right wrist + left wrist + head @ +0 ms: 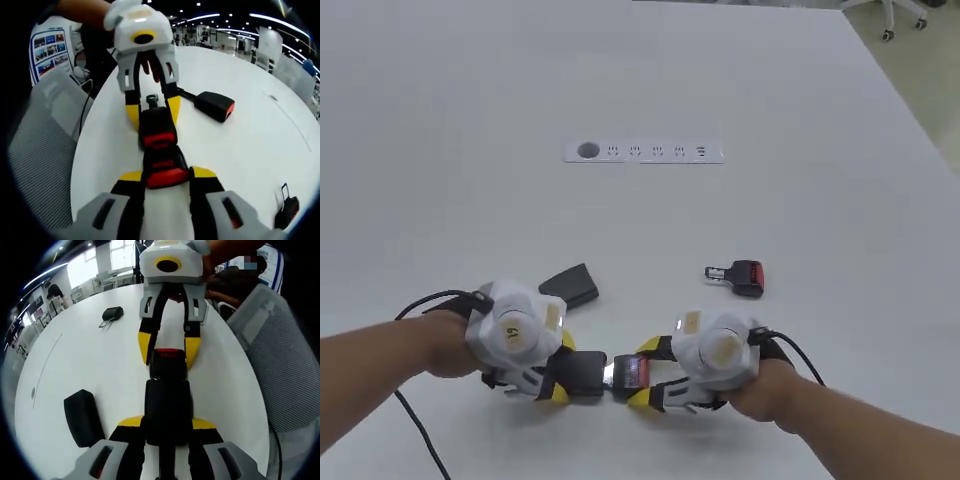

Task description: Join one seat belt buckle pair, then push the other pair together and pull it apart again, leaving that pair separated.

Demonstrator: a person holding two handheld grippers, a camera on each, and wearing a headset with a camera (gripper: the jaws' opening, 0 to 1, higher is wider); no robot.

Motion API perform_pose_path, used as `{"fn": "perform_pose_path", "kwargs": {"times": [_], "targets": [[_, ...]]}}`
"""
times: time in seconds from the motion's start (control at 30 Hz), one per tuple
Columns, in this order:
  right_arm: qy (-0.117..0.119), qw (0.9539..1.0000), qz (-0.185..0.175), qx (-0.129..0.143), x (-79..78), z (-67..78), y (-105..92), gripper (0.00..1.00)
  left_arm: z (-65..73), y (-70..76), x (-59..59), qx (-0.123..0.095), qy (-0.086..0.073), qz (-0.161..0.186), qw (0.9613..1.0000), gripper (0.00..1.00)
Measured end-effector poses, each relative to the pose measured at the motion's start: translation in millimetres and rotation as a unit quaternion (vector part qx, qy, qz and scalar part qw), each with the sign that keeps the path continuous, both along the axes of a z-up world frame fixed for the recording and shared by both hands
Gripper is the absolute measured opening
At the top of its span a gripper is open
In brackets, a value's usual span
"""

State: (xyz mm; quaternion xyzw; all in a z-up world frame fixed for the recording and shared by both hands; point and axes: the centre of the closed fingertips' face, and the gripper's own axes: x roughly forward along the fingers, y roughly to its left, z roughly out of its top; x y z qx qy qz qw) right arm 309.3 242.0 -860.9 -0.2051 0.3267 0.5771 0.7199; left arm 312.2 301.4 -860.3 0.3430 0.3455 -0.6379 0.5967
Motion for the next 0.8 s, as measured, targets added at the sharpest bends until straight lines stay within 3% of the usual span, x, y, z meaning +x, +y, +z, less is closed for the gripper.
{"fn": "perform_pose_path", "kwargs": {"times": [0.07,0.1,0.43,0.8], "targets": [[0.002,0.9997,-0.023,-0.006,2.8,-0.1,-0.8,0.35,0.0,0.0,-0.5,0.003,0.000,-0.004,1.0000,0.34],[0.001,0.9999,-0.010,-0.002,0.8,0.3,-0.9,0.35,0.3,0.1,-0.7,0.004,0.000,-0.004,1.0000,0.34],[-0.001,0.9999,-0.013,-0.004,0.5,0.5,-1.7,0.35,1.3,-0.3,-0.9,0.004,-0.001,-0.002,1.0000,0.34],[0.003,0.9998,-0.013,0.016,0.1,1.4,0.5,0.35,1.3,0.4,-0.4,-0.008,0.001,0.004,1.0000,0.35]]}}
